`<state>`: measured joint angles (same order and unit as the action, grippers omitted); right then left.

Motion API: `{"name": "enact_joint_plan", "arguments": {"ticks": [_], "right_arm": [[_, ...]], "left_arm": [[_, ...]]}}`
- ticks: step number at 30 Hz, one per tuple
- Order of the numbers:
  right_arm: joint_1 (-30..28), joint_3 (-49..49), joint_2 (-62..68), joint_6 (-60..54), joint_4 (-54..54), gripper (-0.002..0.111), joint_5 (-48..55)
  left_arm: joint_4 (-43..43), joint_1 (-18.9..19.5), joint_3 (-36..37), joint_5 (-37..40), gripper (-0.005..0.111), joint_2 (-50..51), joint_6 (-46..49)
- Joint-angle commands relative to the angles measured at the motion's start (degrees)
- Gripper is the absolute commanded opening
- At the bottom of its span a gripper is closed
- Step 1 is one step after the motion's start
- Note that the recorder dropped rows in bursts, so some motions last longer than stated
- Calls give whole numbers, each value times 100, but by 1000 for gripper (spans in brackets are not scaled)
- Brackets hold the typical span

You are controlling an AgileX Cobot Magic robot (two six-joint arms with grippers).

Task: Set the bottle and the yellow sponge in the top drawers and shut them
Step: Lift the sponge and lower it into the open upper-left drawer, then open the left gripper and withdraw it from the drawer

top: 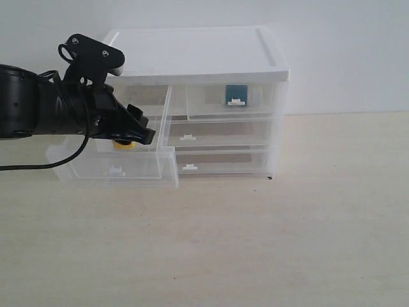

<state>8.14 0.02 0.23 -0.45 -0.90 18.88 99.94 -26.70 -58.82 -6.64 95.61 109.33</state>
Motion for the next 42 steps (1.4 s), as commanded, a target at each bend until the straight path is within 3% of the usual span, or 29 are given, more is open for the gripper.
{"name": "enact_joint_plan", "arguments": {"ticks": [1,11,13,16,17,24,26,32,36,42], "right_arm": [[-19,-2,-23,7,9,0,-46],[-19,-2,-23,7,9,0,-46],[-19,-2,-23,7,9,0,-46],[-19,-2,-23,7,9,0,-46],[-19,-2,-23,7,9,0,-46],[-19,-2,-23,7,9,0,-46],[-19,-2,-23,7,9,0,-46],[-19,-2,-23,7,9,0,-46],[-19,-2,-23,7,9,0,-46],[-19,-2,-23,7,9,0,-46]], "left_arm": [[0,20,-54,64,63,-22,-101],[0,20,2,51,62,-1039,-186],[0,7,280,51,51,-1417,-207],[0,-3,806,-90,5,-1983,-185],[0,-3,893,-8,5,-2105,-246],[0,-3,1601,2526,4,-2633,-342],[-523,-3,1780,3244,4,-2633,-759],[-3181,-3,1867,4863,4,-2633,-3232],[-4986,-3,1867,4621,4,-2623,-5228],[-7168,-3,1871,3009,4,-2623,-7774]]}}
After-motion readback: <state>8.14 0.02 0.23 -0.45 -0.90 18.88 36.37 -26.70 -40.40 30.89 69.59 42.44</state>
